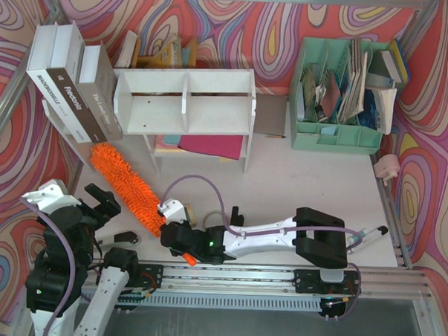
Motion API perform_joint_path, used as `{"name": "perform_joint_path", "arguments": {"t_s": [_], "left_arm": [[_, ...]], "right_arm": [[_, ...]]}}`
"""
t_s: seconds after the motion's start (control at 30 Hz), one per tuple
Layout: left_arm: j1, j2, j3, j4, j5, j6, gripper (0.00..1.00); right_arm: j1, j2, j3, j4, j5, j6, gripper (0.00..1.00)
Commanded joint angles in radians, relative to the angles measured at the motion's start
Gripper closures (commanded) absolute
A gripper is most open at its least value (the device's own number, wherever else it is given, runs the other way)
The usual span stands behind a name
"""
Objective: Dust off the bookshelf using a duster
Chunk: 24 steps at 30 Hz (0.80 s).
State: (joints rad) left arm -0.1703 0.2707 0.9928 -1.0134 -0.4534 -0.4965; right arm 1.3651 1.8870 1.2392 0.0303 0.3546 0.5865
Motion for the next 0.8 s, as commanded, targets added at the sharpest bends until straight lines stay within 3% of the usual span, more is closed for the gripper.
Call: {"name": "perform_joint_path", "arguments": {"t_s": [0.0,0.27,0.77], "left_arm": [[0.003,0.010,-0.012,0.017,-0.009,0.006,0.02],[0.003,0.009,-0.012,0.017,-0.011,0.006,0.02],[0.003,0.027,-0.009,0.004,-0.040,-0.011,0.01]], "right_arm": [[-0.015,-0.004,-0.012,0.000,0.043,0.036,1.00],[-0.025,-0.075,-0.044,-0.029,0.092,0.055,1.00],[-0.026,-0.374,-0.221,-0.157,0.175,0.038,1.00]]}}
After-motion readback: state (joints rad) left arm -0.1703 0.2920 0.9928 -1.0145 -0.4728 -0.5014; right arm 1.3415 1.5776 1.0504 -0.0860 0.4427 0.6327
